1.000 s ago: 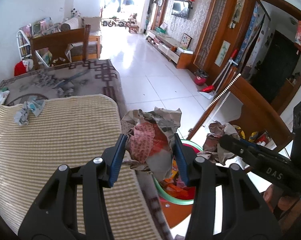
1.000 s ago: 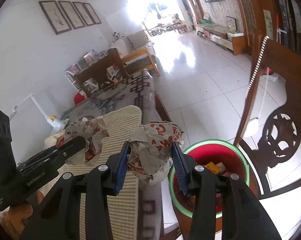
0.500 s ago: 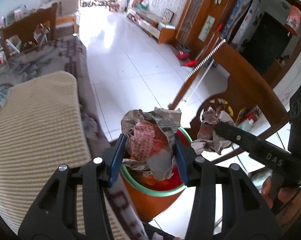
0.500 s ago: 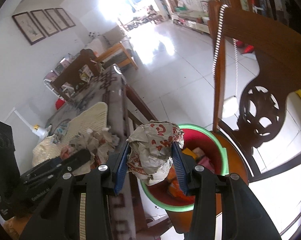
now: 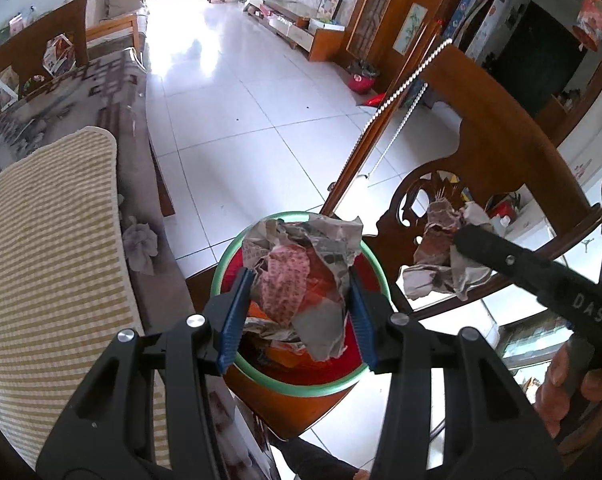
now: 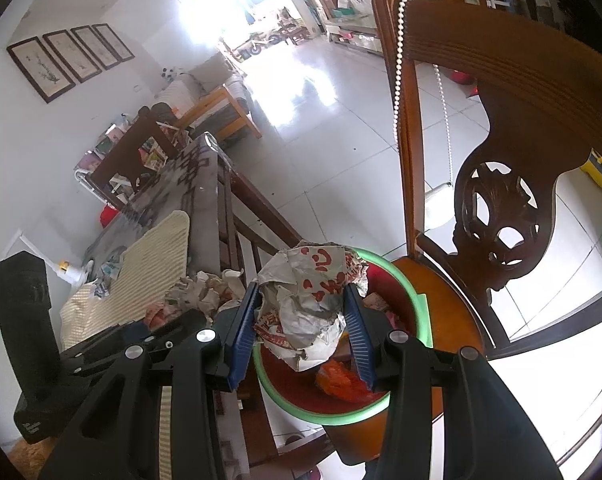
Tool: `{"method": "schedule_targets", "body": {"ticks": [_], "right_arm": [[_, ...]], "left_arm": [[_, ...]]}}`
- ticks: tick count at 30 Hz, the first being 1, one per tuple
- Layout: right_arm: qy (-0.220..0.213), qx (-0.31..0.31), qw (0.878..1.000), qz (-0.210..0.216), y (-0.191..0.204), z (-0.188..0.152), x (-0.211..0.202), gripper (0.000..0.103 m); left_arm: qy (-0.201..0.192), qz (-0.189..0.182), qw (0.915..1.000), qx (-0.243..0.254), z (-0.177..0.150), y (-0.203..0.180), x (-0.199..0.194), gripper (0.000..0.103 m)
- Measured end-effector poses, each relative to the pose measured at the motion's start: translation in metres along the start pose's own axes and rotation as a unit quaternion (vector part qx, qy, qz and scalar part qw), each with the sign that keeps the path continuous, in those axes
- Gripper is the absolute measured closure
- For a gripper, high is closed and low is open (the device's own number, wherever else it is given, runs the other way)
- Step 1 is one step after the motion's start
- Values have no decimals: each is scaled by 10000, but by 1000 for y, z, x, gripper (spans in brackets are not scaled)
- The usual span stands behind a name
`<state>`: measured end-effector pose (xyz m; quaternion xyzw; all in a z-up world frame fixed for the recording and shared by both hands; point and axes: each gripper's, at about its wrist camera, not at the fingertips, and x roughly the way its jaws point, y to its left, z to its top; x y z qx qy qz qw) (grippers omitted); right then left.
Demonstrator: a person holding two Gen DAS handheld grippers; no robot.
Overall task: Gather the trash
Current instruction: 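Open both tools to drop the crumpled papers into the bucket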
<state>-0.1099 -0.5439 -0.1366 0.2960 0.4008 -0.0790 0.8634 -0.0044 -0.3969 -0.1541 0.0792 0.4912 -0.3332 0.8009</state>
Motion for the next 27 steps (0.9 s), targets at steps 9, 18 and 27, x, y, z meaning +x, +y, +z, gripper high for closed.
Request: {"method": "schedule_targets", "body": {"ticks": [9,18,27], "right_arm": [[135,91,9999,-24,-11,4,9,62],[204,189,9996,-63,-20,9,15,62],[251,219,9994,-64,-21,11,19,62]], "left_arm": [[261,17,9997,31,6,-9,25,58],[389,-11,9992,67,12,-13,39,57],[456,12,9989,73,15,-13,48,57]]}}
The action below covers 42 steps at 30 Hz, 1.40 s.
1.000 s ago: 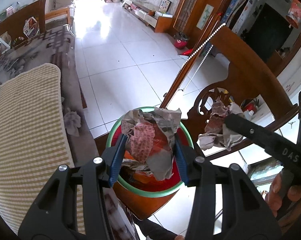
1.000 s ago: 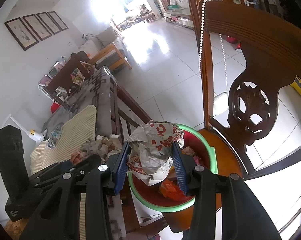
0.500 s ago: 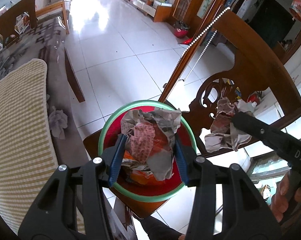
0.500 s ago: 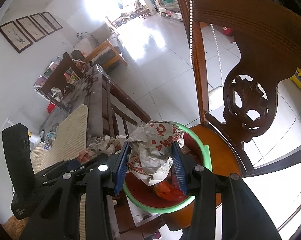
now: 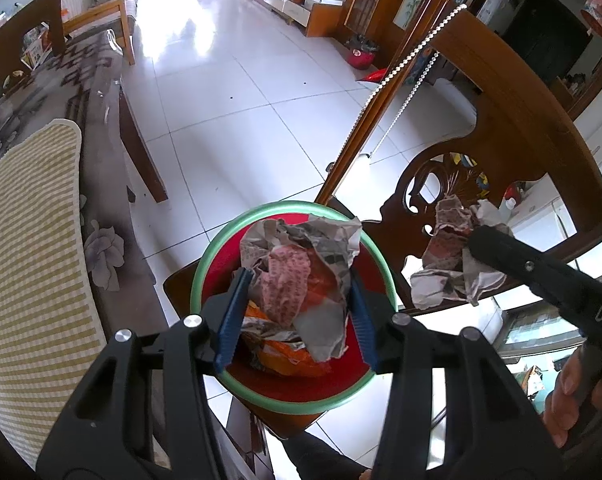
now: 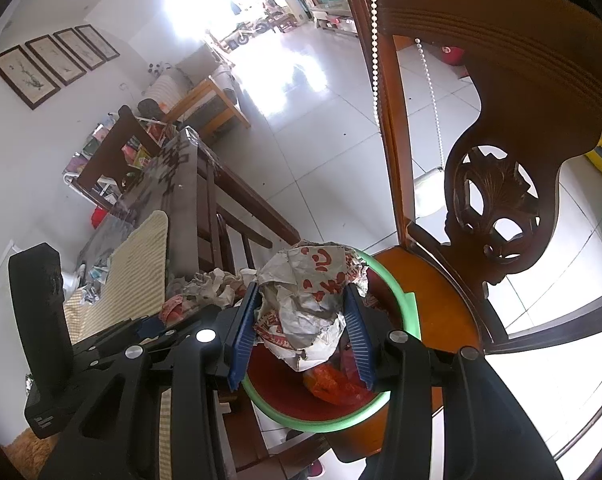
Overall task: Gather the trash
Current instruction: 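Open both tools to drop the crumpled papers into the bucket, then move both tools back over the table toward the last wrappers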
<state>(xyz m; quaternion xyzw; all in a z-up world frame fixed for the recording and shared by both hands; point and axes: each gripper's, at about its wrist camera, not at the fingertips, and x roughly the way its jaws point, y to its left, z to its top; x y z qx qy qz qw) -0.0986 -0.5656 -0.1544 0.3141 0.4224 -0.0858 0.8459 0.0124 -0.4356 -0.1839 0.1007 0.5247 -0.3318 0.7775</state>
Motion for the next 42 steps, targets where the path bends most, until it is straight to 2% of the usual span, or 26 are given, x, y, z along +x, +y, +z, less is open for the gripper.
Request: {"method": "schedule_targets", "body": {"ticks": [4,8,12,14,19,22,30,36,40,42], "right_arm": [[8,12,10000,-11,0,0,1,62],[28,10,10000,-12,1,-1,2,62],[49,-7,10000,-14,4,-1,4,61],[79,-15,10000,-13,6,-1,6,60],[94,64,9999,14,13,-4,11,46],[67,146,9999,23,16,-6,12,41],[-55,154,9998,-70,40,-16,12,34],[-184,210,9996,-53,74,-30,6,33],[-311,30,9994,172,120,-37,-4,33],[-447,-101,9985,289,155,-43,-10,33]], "left_arm": [[24,12,10000,0,0,1,3,54],[-22,24,10000,-24,0,3,2,40],[-89,44,9999,-49,-1,7,-3,36],[-128,76,9999,-77,-3,11,-7,35],[-213,142,9994,-233,-8,25,-16,34],[-272,180,9989,-338,-13,36,-24,34],[-444,244,9969,-597,-31,71,-48,34],[-599,288,9952,-718,-50,114,-73,33],[-838,516,9915,-851,-60,169,-101,30],[-982,741,9875,-986,-65,208,-117,28]]}}
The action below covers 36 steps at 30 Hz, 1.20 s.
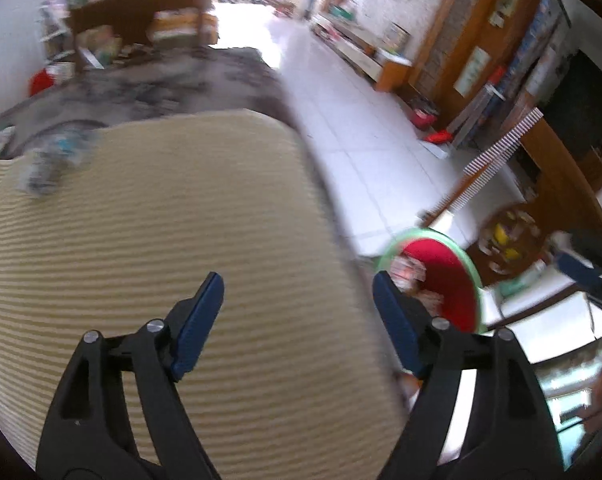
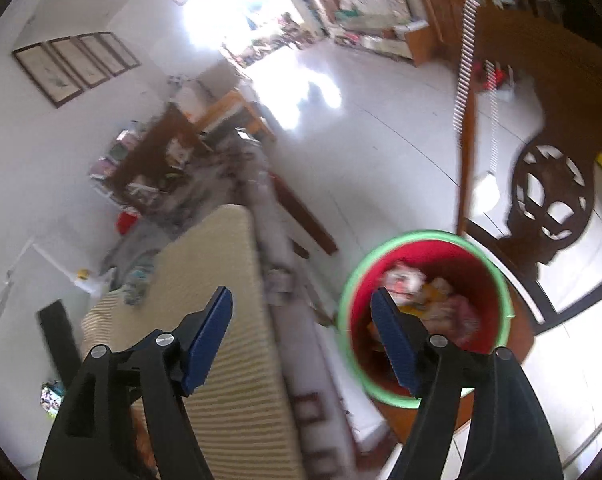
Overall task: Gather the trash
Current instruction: 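Move both tools back over the table toward the last wrappers, then grasp the grey crumpled paper with the left tool while the right tool grasps the blue-white wrapper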
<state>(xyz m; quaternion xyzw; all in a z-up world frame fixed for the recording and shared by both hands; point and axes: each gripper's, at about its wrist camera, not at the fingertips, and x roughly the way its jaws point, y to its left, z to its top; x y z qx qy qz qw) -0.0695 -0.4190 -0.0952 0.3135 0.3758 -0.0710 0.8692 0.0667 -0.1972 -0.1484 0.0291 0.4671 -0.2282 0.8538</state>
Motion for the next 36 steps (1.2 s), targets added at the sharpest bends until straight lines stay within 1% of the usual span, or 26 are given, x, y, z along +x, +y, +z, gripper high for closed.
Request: {"method": "schedule_targets", "body": {"ticks": [2,4,7,10,12,15,18,20,22,23,24,25,26,27,28,29,31,33,34,36], "right_arm": [[-49,-76,9998,165,31,-5,-1,32],[-50,-243,9990,368,65,-11,1,32],[-51,-523,9965,653,117,-20,9,32],[68,-790,9923,956,165,-29,22,32],[235,-839,9877,1295,198,-33,33,32],[416,-899,9789,1785,240,-33,44,32],[477,-1073,9723,2020,273,-27,53,32],[530,-1197,9693,2079,295,-20,61,32],[518,-1372,9687,2004,313,-12,71,32],[488,-1465,9684,1956,322,-7,77,32],[465,-1541,9685,1901,327,-3,83,32],[435,-1660,9692,1768,335,4,93,31],[426,-1720,9694,1698,337,10,100,30],[437,-1799,9692,1622,346,18,115,27],[465,-1863,9688,1566,346,21,124,26],[537,-1996,9677,1446,354,27,142,26],[637,-2337,9630,1181,366,31,178,26],[746,-2915,9512,690,382,29,228,26],[835,-3108,9453,529,386,26,249,26],[1104,-3579,9271,160,394,14,304,26]], "left_arm": [[-102,180,9997,-137,6,38,-7,28],[-263,501,9980,-277,16,88,-14,27],[-358,918,9941,-449,31,151,-18,27],[-406,1198,9901,-613,47,202,-14,27],[-331,1293,9884,-720,58,229,-5,27],[-213,1273,9873,-929,76,257,15,27],[-45,1242,9868,-1041,89,275,38,27],[68,1237,9863,-1088,93,280,54,27],[218,1242,9852,-1161,96,292,70,27],[304,1233,9845,-1209,96,297,78,30],[387,1151,9842,-1285,94,303,84,36],[398,953,9852,-1367,91,306,87,39],[379,747,9860,-1440,89,308,87,48],[319,707,9873,-1386,86,306,83,52],[282,727,9889,-1264,83,302,77,53],[247,709,9899,-1205,80,299,72,54],[98,501,9908,-1257,67,295,51,55],[-21,325,9898,-1384,50,292,26,55],[-91,272,9890,-1454,39,290,11,55],[-202,281,9871,-1564,20,288,-12,55]]}}
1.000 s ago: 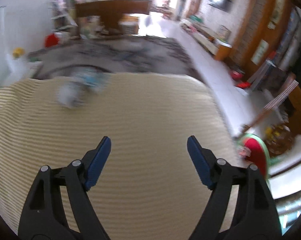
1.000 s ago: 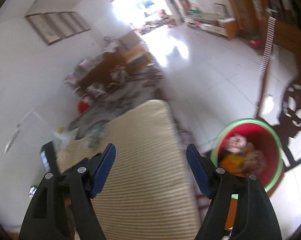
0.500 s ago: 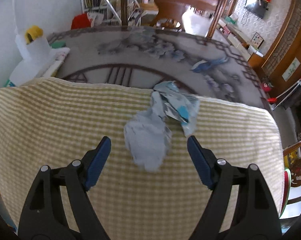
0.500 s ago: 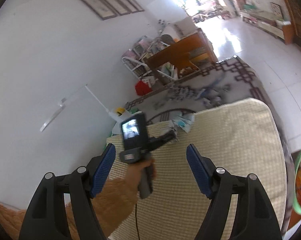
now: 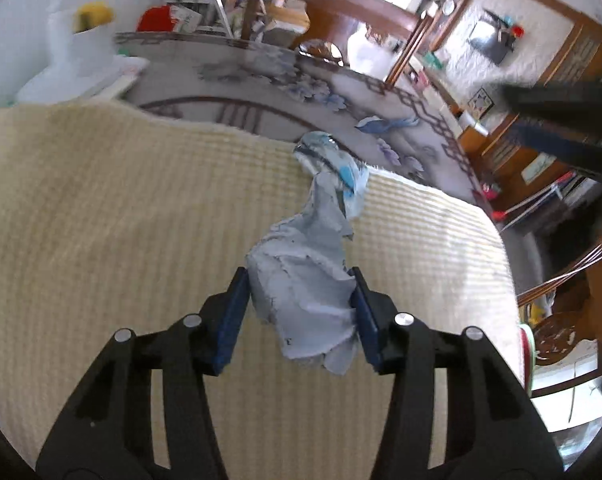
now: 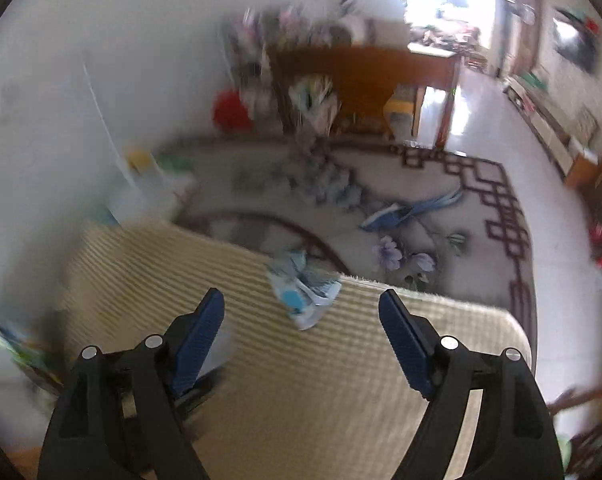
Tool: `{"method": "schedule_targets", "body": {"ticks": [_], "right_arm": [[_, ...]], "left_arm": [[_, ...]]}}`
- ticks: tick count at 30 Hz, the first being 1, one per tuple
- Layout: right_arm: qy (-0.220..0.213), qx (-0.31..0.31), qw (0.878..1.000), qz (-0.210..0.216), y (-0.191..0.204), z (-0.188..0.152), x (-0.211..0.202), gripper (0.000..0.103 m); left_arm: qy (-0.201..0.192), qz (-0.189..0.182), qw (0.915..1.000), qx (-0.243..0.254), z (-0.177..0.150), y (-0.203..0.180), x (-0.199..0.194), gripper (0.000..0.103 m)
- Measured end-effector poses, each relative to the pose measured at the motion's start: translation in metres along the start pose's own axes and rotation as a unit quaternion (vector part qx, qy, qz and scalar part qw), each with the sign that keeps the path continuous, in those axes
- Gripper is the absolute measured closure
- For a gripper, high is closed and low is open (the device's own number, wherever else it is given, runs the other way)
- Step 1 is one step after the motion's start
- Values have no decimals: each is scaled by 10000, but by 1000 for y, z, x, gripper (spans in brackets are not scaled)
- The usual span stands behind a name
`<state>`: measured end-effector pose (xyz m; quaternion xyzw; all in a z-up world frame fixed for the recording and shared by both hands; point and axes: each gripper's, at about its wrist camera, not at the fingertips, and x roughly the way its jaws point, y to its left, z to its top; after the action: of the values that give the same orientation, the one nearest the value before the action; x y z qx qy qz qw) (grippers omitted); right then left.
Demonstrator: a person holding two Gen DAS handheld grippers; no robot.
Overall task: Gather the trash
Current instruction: 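Grasp the grey crumpled paper with the left tool while the right tool grasps the blue-white wrapper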
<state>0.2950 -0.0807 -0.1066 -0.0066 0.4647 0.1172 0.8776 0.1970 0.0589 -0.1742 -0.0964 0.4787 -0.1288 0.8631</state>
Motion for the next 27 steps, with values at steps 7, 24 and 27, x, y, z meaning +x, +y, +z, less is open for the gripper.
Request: {"method": "schedule_targets", "body": {"ticks": [7,24,27], "right_arm": [[796,-795,9923,-514,18,-8,113,28],[263,-32,9962,826,-3,-73,-12,83],[-50,182,9948,1004,2,-99,-63,82]], "left_arm": [[-113,432,9980,-457,-52,27,-55,54],[-576,398,9972,-279,-46,8,-90,54],[-712,310,9970,-69,-40,-10,-98,54]]}}
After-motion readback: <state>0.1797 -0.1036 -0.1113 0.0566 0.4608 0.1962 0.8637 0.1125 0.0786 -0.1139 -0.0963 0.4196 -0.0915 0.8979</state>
